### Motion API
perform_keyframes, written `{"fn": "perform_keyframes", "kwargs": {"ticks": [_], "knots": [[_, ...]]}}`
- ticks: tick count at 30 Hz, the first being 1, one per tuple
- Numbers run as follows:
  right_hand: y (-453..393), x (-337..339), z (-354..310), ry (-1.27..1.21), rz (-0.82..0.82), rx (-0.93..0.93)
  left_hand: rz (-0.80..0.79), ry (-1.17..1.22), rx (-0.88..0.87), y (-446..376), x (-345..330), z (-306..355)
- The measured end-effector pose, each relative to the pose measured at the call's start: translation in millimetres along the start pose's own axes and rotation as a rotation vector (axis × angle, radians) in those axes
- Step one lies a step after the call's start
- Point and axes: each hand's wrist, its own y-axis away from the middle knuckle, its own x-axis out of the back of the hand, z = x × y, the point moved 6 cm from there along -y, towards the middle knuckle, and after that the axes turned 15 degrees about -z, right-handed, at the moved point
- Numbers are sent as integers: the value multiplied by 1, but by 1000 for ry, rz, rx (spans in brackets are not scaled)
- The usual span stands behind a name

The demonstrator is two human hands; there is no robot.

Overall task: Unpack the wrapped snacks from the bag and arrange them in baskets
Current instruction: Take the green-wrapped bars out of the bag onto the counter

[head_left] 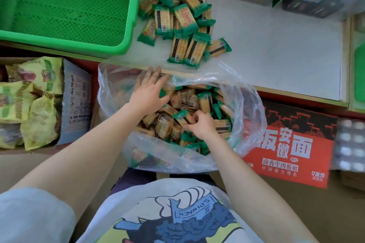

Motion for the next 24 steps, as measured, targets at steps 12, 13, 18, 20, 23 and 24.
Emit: {"fn": "perform_keyframes", "kwargs": {"ticks": [12,13,18,20,23,24], "knots": [[56,95,-45,-844,109,234,-136,212,38,-9,15,-9],[50,105,-61,-824,126,264,-138,222,35,-9,16,-8],[11,126,-133,-839,42,461,-158,244,33,-9,16,-8],[1,121,-136,-799,19,411,-162,250,36,-8,15,-8],[2,110,-121,-774,27,347,-157,243,33,-8,16,-8],[7,105,-113,-767,23,342,-156,236,35,-8,15,-8]]}}
